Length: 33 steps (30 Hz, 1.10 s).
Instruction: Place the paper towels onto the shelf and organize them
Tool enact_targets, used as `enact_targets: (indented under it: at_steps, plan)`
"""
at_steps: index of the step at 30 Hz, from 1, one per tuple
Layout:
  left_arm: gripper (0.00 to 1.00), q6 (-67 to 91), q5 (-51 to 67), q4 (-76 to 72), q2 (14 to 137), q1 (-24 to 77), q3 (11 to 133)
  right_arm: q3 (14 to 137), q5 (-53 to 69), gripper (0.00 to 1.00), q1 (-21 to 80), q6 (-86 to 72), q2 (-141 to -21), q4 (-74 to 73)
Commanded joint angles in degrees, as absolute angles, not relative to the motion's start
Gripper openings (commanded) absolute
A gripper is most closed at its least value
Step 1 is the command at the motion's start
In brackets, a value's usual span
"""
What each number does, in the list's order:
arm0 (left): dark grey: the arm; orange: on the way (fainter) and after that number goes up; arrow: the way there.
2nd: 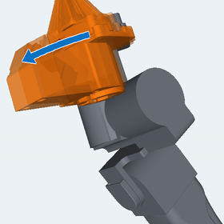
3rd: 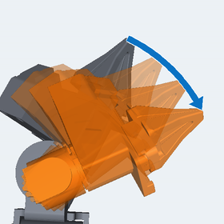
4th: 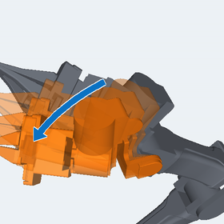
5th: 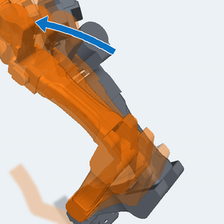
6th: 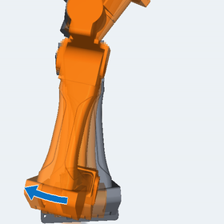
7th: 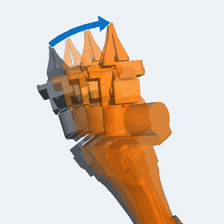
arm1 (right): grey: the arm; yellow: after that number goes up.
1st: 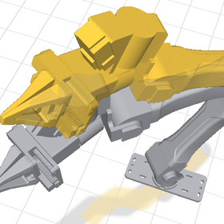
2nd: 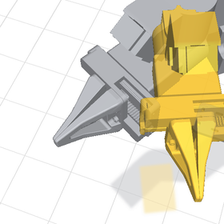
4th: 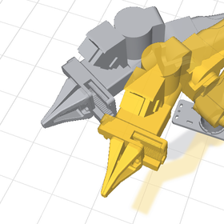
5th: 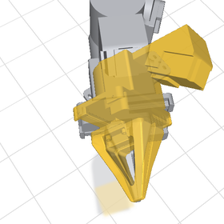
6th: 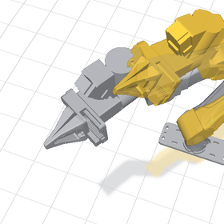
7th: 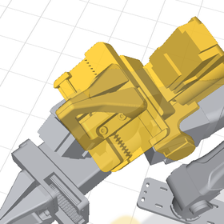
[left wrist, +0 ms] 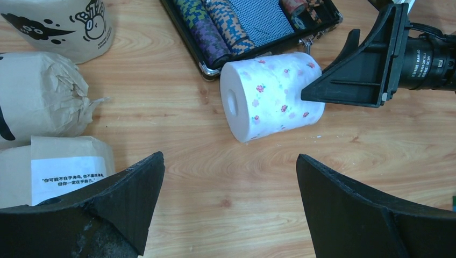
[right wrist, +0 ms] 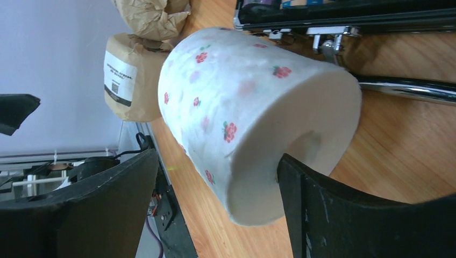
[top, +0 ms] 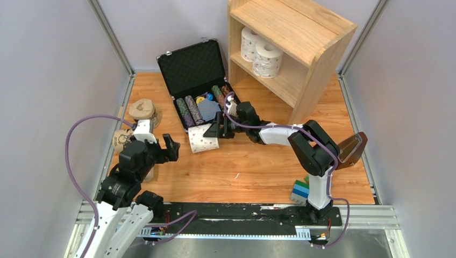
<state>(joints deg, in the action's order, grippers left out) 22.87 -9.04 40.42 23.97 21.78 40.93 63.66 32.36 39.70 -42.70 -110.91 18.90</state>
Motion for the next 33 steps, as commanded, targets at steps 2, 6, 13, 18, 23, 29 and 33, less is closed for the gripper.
enact_targets:
  at_steps: [2,6,13,18,23,29,33]
  plan:
    - [1.0,22.59,-8.35,38.38,24.8,21.98,40.65,63.71,36.21,0.77,40.17,-44.47,-112.06,27.48]
    - [1.0,22.59,-8.37,38.48,25.32,21.97,40.6,63.2,36.72,0.65,40.17,-44.97,-112.19,29.93]
    - [1.0,22.41,-7.91,38.5,26.16,21.96,40.69,62.12,36.56,0.41,40.17,-44.16,-110.79,30.7]
    - [1.0,22.34,-7.66,38.37,26.43,21.93,40.69,61.79,35.51,0.25,40.17,-40.55,-107.44,25.55]
    - [1.0,22.32,-7.39,38.27,26.34,21.97,40.69,61.47,33.0,0.16,40.18,-35.51,-102.14,17.08]
    - [1.0,22.29,-7.02,38.15,26.19,21.97,40.66,63.09,25.61,0.15,41.06,-28.07,-95.21,2.92]
    - [1.0,22.24,-6.75,38.07,26.12,21.98,40.63,68.88,14.29,0.15,43.23,-22.48,-92.79,-16.21]
